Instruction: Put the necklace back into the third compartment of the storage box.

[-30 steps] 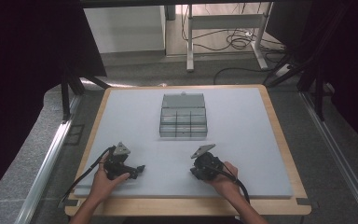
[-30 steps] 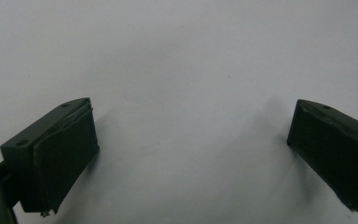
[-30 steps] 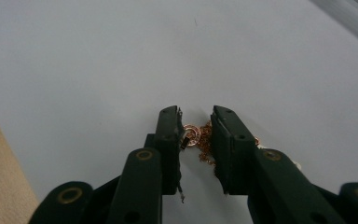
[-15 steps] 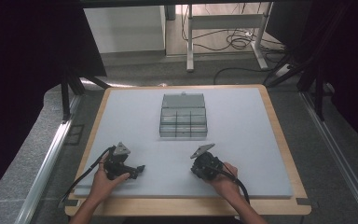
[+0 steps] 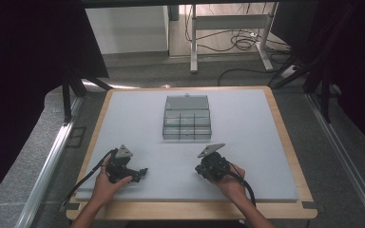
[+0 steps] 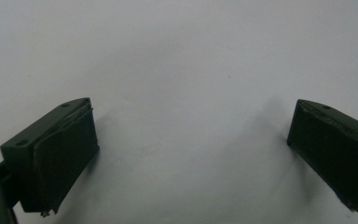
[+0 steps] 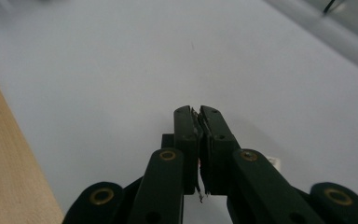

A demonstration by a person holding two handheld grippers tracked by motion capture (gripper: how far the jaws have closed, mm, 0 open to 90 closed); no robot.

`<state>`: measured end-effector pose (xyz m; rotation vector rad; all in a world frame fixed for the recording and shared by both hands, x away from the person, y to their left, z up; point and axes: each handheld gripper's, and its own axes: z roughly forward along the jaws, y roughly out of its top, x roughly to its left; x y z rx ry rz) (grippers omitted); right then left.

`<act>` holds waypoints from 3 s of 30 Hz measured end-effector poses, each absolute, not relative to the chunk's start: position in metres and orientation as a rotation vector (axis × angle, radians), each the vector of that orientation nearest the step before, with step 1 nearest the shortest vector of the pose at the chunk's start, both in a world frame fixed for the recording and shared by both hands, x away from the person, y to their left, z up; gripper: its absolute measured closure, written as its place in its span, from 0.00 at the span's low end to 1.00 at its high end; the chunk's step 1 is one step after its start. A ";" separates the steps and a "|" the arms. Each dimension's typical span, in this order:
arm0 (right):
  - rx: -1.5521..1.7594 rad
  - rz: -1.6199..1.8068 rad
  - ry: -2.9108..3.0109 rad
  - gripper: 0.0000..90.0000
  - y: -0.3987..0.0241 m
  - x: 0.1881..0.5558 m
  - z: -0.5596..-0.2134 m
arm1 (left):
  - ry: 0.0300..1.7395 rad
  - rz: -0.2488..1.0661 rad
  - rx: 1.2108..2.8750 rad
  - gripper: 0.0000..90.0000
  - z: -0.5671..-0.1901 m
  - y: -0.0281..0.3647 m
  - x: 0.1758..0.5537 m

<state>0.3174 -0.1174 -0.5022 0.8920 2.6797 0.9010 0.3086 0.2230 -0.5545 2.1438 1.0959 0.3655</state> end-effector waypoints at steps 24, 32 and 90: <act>0.931 1.183 2.485 0.94 -0.153 0.316 -0.438 | 1.097 0.363 2.146 0.01 -0.554 0.223 0.309; 0.926 1.228 2.455 0.94 -0.156 0.315 -0.425 | 1.097 0.363 2.146 0.01 -0.554 0.223 0.309; 1.062 1.205 2.375 0.94 -0.152 0.388 -0.391 | 1.094 0.365 2.147 0.01 -0.554 0.223 0.309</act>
